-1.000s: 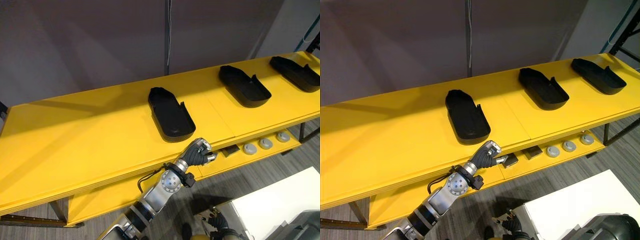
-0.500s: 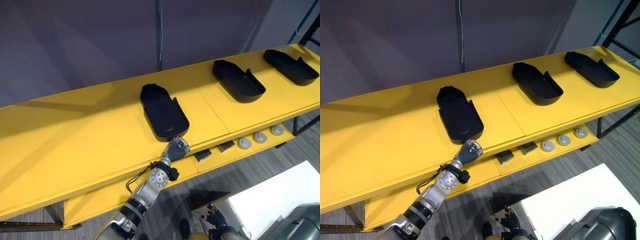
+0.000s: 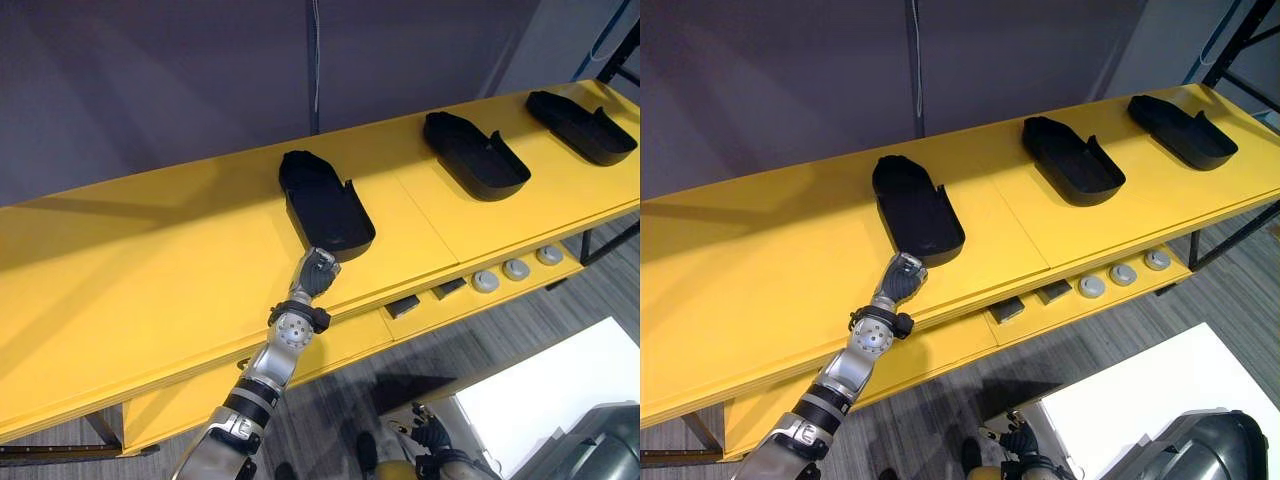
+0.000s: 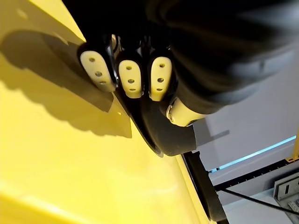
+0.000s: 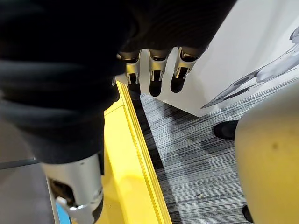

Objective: Walk over and take plastic housings, then place them on the shelf

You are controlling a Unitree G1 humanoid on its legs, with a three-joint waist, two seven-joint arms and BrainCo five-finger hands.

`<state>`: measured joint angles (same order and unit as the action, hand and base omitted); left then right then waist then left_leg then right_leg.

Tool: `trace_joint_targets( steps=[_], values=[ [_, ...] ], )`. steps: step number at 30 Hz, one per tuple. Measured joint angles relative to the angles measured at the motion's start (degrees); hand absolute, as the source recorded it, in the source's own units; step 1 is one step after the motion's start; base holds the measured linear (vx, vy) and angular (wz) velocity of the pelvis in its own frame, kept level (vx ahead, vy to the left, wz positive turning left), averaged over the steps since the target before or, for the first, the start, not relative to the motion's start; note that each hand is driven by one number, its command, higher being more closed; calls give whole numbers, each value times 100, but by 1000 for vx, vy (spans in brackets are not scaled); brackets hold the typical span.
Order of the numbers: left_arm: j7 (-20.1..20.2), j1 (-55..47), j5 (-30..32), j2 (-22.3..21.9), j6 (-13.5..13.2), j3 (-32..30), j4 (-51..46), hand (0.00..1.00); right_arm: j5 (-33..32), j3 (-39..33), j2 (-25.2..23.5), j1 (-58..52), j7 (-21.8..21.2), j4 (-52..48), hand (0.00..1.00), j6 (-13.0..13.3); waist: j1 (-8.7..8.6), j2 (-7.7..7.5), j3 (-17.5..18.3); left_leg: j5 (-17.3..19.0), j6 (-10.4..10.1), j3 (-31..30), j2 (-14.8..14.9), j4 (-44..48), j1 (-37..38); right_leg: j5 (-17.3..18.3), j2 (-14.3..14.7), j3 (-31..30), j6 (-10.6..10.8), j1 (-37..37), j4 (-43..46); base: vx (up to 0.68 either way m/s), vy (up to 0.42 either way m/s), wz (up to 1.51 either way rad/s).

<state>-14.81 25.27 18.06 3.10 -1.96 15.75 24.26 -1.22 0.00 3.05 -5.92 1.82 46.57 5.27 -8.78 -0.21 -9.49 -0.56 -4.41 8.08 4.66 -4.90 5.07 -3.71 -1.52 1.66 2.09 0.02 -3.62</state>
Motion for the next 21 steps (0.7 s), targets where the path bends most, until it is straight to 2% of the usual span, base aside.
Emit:
trace_joint_targets(
  steps=[9, 14, 17, 21],
  values=[
    [-58, 72, -135, 3, -2, -90, 49, 100, -1, -2, 0, 5, 0, -4, 0, 24, 0, 2, -30, 26, 3, 46, -4, 4, 21, 0, -2, -49, 0, 5, -2, 0, 0, -1],
    [-74, 49, -509, 4, -3, -94, -59, 100, -2, -8, 0, 13, 1, -10, 0, 23, 4, 7, -33, 26, 4, 20, -25, 16, 20, 1, -15, -23, 1, 19, -2, 0, 0, 2],
    [-74, -202, -679, 6, -8, -96, -700, 100, -3, -45, -6, 28, 4, 18, 0, 22, 20, 19, -40, 25, 6, -56, -27, 42, 22, 2, -25, 66, 2, 79, -2, -1, 2, 13],
    [-86, -525, -921, 41, -194, -297, -2024, 100, -6, -119, 7, 29, 38, 97, 0, 19, 155, 35, -48, 27, 7, -147, -28, 94, 16, 21, -60, 107, 21, 122, 22, -16, 10, 9]
  ],
)
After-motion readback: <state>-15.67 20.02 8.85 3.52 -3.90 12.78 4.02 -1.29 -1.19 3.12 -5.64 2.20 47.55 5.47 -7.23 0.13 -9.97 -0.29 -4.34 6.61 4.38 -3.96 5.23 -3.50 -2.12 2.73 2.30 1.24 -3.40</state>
